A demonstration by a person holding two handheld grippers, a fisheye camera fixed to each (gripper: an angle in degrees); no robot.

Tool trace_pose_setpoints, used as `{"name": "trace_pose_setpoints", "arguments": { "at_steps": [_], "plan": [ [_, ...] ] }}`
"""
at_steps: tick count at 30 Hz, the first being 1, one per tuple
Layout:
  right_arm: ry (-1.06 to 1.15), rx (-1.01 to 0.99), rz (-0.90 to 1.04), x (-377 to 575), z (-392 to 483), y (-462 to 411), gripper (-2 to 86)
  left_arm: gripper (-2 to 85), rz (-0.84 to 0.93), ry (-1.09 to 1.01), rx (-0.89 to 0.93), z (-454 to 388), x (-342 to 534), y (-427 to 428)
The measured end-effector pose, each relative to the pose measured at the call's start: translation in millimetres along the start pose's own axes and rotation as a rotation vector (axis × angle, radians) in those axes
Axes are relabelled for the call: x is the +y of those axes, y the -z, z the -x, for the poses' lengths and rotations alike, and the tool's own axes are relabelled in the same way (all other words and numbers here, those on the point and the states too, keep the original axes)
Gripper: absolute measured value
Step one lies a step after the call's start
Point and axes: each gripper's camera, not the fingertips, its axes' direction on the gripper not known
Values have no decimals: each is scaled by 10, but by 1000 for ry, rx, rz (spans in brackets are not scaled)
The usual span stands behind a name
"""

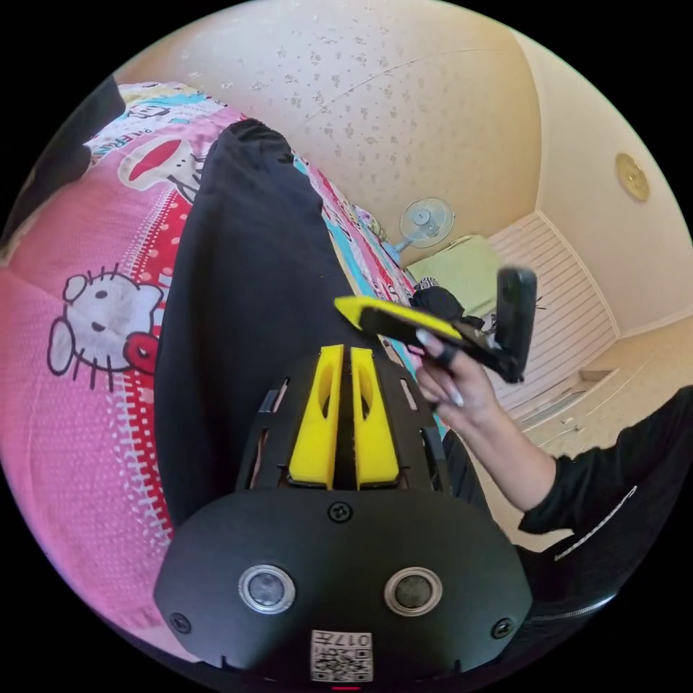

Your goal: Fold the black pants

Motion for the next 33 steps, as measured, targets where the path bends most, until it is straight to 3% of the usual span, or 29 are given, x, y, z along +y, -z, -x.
{"name": "trace_pose_setpoints", "arguments": {
  "at_steps": [3, 6, 11, 14, 16, 17, 20, 23, 27, 33],
  "plan": [
    [-141, -135, -162, 611, -200, 498, 5, 49, -47, 20, 2, -46, -5, 110],
    [-103, -156, 55, 806, -234, 361, 10, 62, -115, 28, -25, -142, 72, 275],
    [-44, -190, -18, 863, -239, 878, 29, 74, -19, -94, -134, -589, 210, 558],
    [58, -328, -11, 951, -364, 1099, 47, 84, 88, -190, -206, -845, 416, 790],
    [147, -557, 93, 1024, -495, 1118, 67, 93, 42, -206, -209, -887, 648, 1027],
    [152, -575, 111, 1040, -520, 1117, 73, 99, -25, -207, -211, -880, 816, 1215],
    [204, -453, 199, 1084, -525, 1062, 97, 108, -173, -197, -183, -778, 1101, 1634],
    [246, -494, 249, 1034, -506, 1015, 115, 112, -263, -188, -155, -695, 1223, 1911],
    [242, -490, 112, 995, -557, 1103, 128, 112, -303, -193, -186, -655, 1318, 1978],
    [197, -454, 118, 868, -503, 1168, 127, 112, -305, -197, -147, -618, 1084, 1907]
  ]
}}
